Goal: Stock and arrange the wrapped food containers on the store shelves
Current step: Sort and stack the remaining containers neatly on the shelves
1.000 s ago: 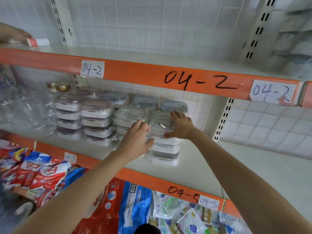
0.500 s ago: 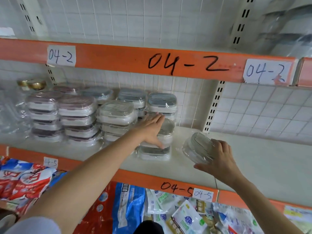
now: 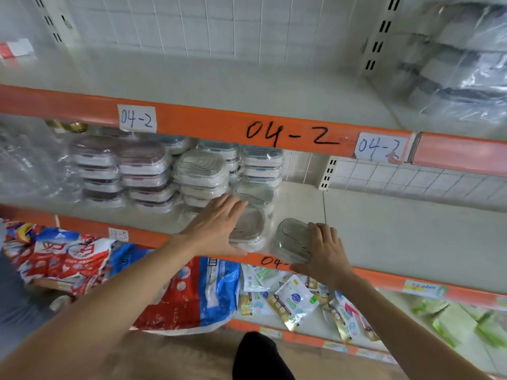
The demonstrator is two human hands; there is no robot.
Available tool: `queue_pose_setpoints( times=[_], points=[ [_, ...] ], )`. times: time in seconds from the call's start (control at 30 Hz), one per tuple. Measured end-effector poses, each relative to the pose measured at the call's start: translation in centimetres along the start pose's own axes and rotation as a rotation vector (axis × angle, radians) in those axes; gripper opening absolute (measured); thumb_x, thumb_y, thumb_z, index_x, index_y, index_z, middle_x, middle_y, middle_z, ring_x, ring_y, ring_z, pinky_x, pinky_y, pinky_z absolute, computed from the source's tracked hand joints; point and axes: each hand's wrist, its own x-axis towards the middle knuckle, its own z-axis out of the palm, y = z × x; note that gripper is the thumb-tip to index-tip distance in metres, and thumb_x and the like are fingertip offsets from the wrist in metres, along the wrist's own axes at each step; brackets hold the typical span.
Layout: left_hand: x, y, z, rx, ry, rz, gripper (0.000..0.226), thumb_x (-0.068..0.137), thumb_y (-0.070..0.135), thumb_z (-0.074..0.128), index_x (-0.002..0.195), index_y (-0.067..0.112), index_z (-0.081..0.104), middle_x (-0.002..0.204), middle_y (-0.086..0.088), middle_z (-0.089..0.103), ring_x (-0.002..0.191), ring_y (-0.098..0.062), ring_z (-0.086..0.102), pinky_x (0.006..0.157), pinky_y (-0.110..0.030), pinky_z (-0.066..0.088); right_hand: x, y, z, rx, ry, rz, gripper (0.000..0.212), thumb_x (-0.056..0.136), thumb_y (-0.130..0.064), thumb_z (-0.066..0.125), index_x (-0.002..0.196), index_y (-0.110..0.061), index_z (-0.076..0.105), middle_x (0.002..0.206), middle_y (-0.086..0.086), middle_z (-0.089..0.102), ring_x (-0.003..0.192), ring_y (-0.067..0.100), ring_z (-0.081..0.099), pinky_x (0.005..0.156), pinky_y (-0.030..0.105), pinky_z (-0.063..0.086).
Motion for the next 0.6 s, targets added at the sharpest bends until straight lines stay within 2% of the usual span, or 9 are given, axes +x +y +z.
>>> queue_pose_setpoints(
  times=[0.1, 0.2, 0.33, 0.4, 0.47, 0.6],
  points=[
    [-4.0, 0.1, -4.8, -0.031, 0.012, -0.056, 0.119, 0.060, 0.086, 0.043, 0.148, 0.008, 0.019, 0.138, -0.003, 0.027, 0.125, -0.018, 0.022, 0.111, -0.034, 0.021, -2.8, -3.4, -3.7, -0.054, -0.018, -0.116, 0.109, 0.060, -0.060, 0.074, 0.143, -0.009, 0.025, 0.135, 0.005, 0.033, 0.122, 0.023, 0.030, 0.104, 0.029, 0.023],
    [-7.6, 0.5, -10.3, -0.083, 0.089, -0.134, 0.115, 0.060, 0.082, 0.050, 0.144, 0.006, 0.028, 0.137, -0.008, 0.033, 0.124, -0.022, 0.027, 0.111, -0.037, 0.023, -5.2, -6.7, -8.0, -0.081, -0.012, -0.225, 0.110, 0.059, -0.057, 0.077, 0.143, -0.007, 0.027, 0.137, 0.007, 0.034, 0.125, 0.026, 0.030, 0.109, 0.035, 0.025],
    [-10.1, 0.4, -17.6, -0.101, 0.296, -0.184, 0.110, 0.058, 0.072, 0.068, 0.135, -0.002, 0.041, 0.127, -0.016, 0.045, 0.118, -0.029, 0.037, 0.104, -0.047, 0.036, -6.2, -10.6, -14.2, -0.111, 0.081, -0.360, 0.107, 0.058, -0.055, 0.080, 0.140, -0.002, 0.035, 0.135, 0.012, 0.040, 0.124, 0.030, 0.037, 0.108, 0.039, 0.031],
    [-10.1, -0.3, -20.7, -0.106, 0.427, -0.219, 0.107, 0.058, 0.071, 0.066, 0.131, -0.005, 0.045, 0.122, -0.019, 0.048, 0.113, -0.032, 0.040, 0.104, -0.043, 0.033, -5.8, -12.3, -17.2, -0.105, 0.132, -0.386, 0.106, 0.058, -0.053, 0.081, 0.139, 0.000, 0.037, 0.134, 0.014, 0.042, 0.123, 0.032, 0.039, 0.107, 0.040, 0.031],
    [-9.4, -1.1, -23.4, -0.144, 0.503, -0.275, 0.106, 0.057, 0.067, 0.072, 0.131, -0.004, 0.044, 0.120, -0.019, 0.048, 0.111, -0.034, 0.042, 0.102, -0.041, 0.031, -4.9, -13.4, -20.1, -0.108, 0.195, -0.397, 0.105, 0.056, -0.051, 0.083, 0.136, 0.002, 0.040, 0.131, 0.016, 0.044, 0.120, 0.034, 0.041, 0.105, 0.044, 0.034],
    [-7.5, -2.5, -25.9, -0.196, 0.438, -0.454, 0.105, 0.058, 0.068, 0.071, 0.137, 0.007, 0.039, 0.125, -0.011, 0.043, 0.117, -0.030, 0.035, 0.104, -0.040, 0.031, -2.4, -13.8, -24.8, -0.037, 0.287, -0.348, 0.106, 0.057, -0.048, 0.084, 0.139, 0.000, 0.036, 0.132, 0.017, 0.042, 0.119, 0.033, 0.038, 0.104, 0.044, 0.033]
  ],
)
